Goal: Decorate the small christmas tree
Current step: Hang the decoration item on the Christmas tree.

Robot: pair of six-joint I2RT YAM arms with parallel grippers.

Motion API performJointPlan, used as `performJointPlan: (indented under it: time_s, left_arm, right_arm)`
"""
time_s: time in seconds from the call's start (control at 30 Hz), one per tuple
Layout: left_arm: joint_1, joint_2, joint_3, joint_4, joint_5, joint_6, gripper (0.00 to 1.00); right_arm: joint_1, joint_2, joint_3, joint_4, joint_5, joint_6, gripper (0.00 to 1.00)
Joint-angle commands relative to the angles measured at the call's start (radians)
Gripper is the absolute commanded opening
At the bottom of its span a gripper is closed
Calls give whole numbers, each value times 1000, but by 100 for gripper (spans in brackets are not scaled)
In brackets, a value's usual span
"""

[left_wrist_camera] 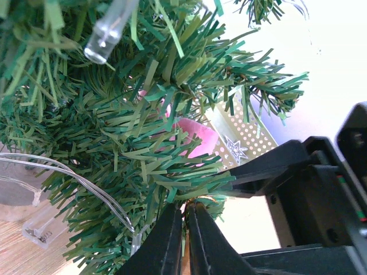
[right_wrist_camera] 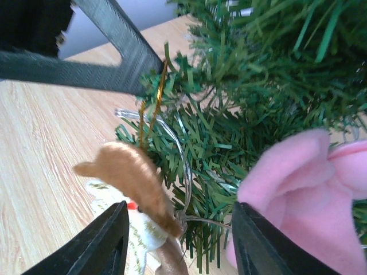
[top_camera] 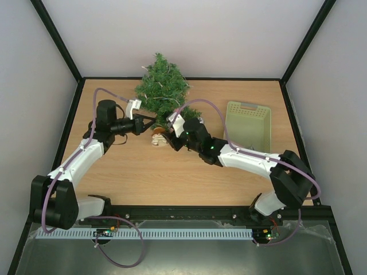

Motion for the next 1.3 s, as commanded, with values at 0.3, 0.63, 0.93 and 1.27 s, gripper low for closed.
performJointPlan:
  time_s: [0.3,0.63,0.93,1.27]
  left_arm:
    - [-2,-29,52,-53,-18,39,22]
    - [-2,-64,47,-97,-54,51,30]
    - [-2,-108,51,-129,-104,33,47]
    - [87,-189,47,-139,-272,-32,99]
  right_arm:
    - [-5,-151,-37,-10,-8,63,55]
    - [-6,-205,-61,22,7,117,55]
    - [-6,-218,-60,11,23,197,59]
    - [-5,-296,-87,-154,168,389,92]
